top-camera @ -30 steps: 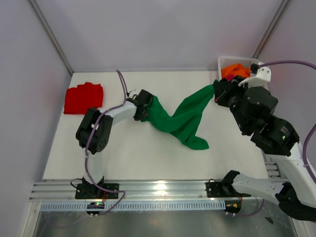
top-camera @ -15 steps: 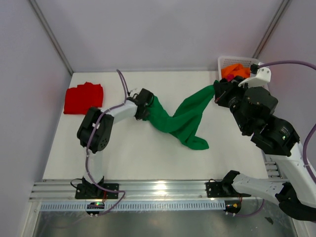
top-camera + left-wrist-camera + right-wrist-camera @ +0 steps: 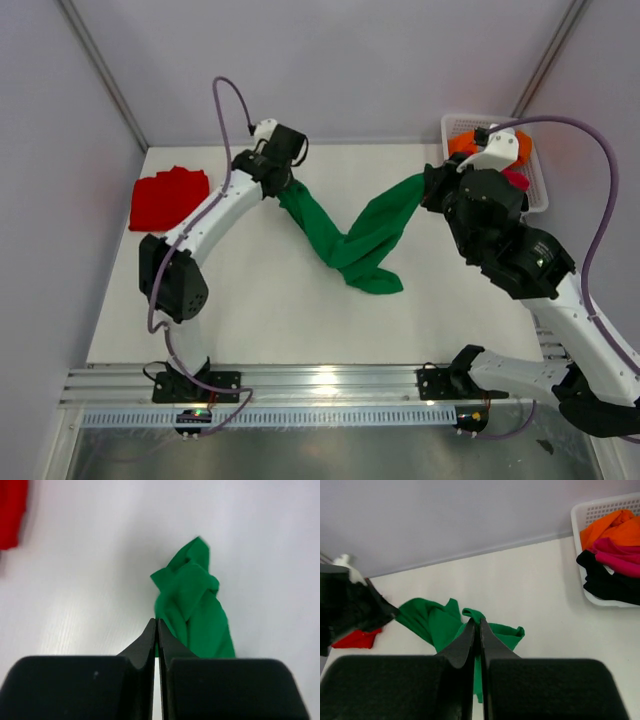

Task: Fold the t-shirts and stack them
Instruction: Flatten out the tshirt

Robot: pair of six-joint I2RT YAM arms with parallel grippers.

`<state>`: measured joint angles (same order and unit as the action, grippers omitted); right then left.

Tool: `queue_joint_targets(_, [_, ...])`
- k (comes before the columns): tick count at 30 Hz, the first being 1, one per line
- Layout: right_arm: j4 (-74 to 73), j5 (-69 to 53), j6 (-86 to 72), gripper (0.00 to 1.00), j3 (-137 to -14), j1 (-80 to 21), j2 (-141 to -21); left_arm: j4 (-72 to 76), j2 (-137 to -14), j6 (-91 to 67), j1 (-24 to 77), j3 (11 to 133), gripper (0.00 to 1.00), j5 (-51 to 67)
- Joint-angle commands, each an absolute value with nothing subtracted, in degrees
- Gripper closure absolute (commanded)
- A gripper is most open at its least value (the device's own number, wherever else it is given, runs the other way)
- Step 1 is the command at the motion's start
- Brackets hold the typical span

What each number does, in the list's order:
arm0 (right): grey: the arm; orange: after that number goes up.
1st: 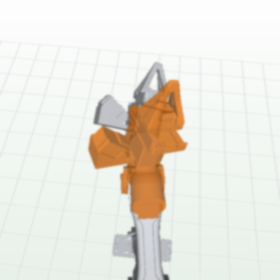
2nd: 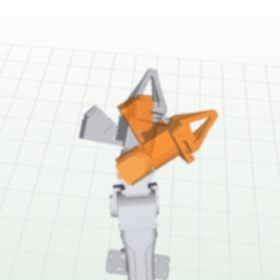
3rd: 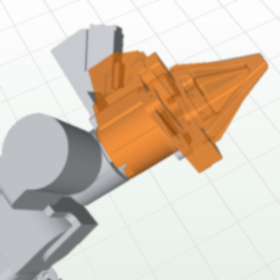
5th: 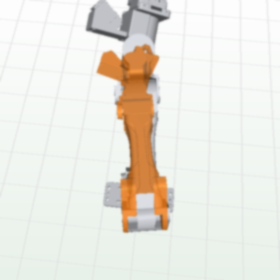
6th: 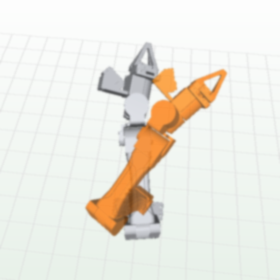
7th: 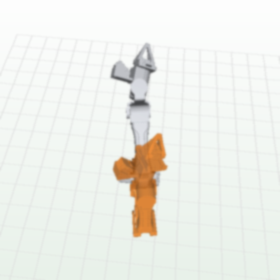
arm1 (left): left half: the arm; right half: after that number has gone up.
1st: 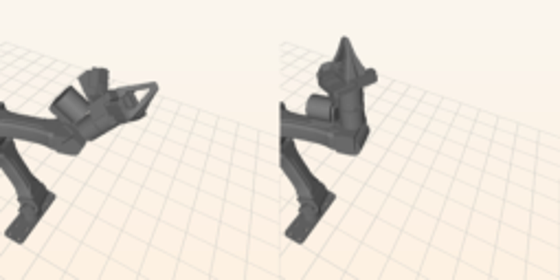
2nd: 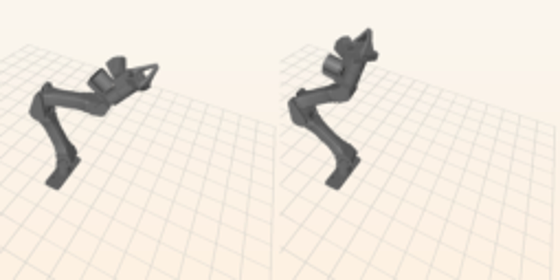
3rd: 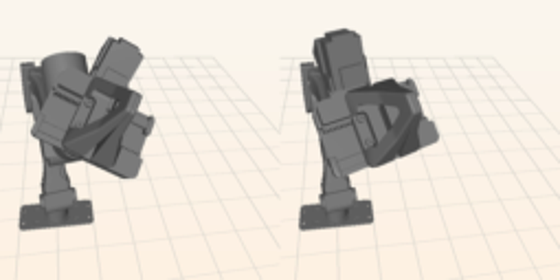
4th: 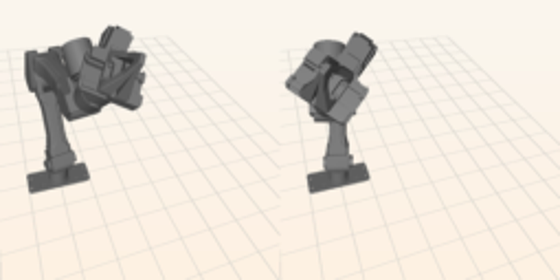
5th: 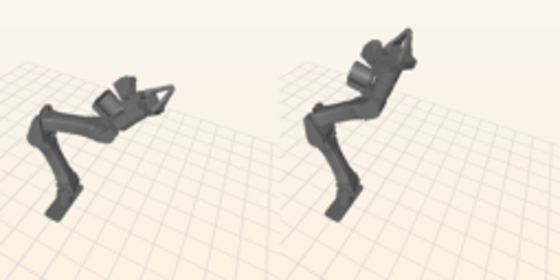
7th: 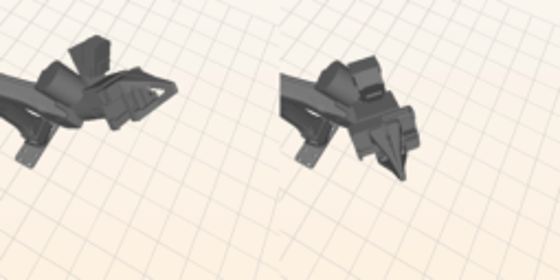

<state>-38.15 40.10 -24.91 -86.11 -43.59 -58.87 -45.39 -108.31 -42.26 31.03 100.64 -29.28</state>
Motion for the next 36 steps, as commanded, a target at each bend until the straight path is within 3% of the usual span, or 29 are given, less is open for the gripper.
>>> queue_joint_targets(1, [-33.49, 43.06, -23.21, 0.97, -86.05, -42.63, -59.68, -53.42, -103.45, -36.4, 31.03, 109.4, 1.0, -36.11])
queue_joint_targets(10, [-29.62, 44.64, -20.22, 0.97, -88.94, -36.31, -61.34, -62.4, -106.52, -25.33, 26.64, 140.23, 1.0, -38.59])
queue_joint_targets(13, [-29.71, 46.83, -18.9, 0.97, -91.93, -35.33, -63.18, -61.44, -106.09, -21.9, 25.49, 144.13, 1.0, -39.72])
queue_joint_targets(30, [-30.32, 51.15, -15.65, 0.97, -108.35, -34.28, -67.24, -57.84, -92.74, -18.9, 23.73, 146.78, 1.0, -46.23])
queue_joint_targets(36, [-31.73, 49.57, -17.4, 0.97, -111.27, -34.28, -65.48, -53.44, -84.57, -20.04, 23.73, 142.13, 1.0, -40.89])
